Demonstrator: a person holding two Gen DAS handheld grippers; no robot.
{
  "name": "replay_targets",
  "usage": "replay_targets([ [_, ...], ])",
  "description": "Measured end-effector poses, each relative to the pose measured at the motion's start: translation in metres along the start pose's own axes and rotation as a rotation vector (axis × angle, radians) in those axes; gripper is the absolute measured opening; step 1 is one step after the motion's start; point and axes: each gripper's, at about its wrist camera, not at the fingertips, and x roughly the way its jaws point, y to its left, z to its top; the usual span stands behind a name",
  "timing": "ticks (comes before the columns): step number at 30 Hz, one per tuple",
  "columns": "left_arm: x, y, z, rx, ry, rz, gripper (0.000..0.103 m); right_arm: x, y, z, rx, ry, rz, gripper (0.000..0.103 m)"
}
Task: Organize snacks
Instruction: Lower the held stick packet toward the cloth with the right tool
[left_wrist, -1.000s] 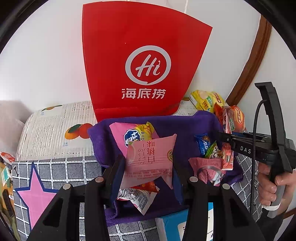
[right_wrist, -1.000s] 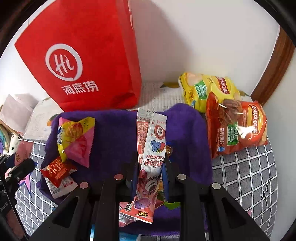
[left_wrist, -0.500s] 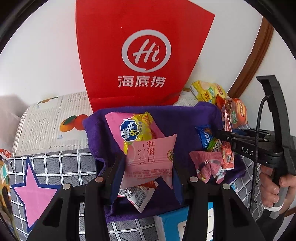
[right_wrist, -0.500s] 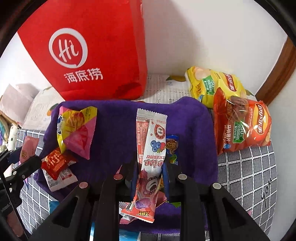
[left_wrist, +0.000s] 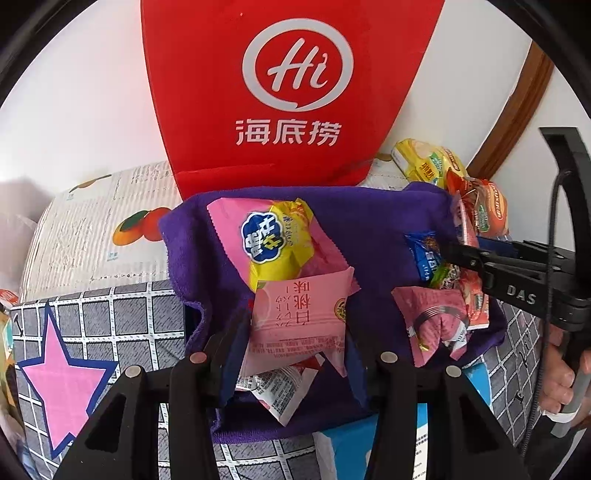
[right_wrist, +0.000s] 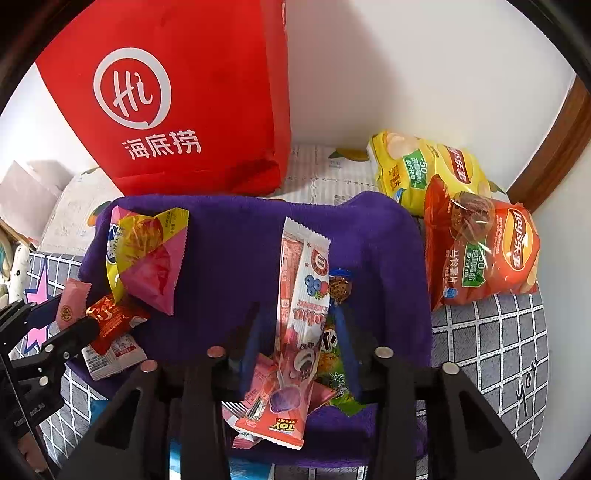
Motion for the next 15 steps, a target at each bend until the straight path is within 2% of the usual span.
replay_targets([
  [3, 0.005, -0.001, 0.0, 0.004, 0.01, 0.002, 0.047, -0.001, 0.001, 0.0, -0.01, 0.002, 0.001, 0.044],
  [5, 0.008, -0.003, 0.0, 0.01, 0.016, 0.007, 0.048, -0.001, 0.002, 0.0, -0.015, 0.004, 0.0, 0.05],
  [8, 0.014, -0.007, 0.001, 0.026, 0.027, 0.015, 0.048, -0.002, 0.001, 0.0, -0.011, 0.0, -0.005, 0.056],
  [15, 0.014, -0.005, 0.001, 0.019, 0.029, 0.01, 0.05, -0.006, -0.006, 0.003, 0.012, -0.01, 0.002, 0.058],
])
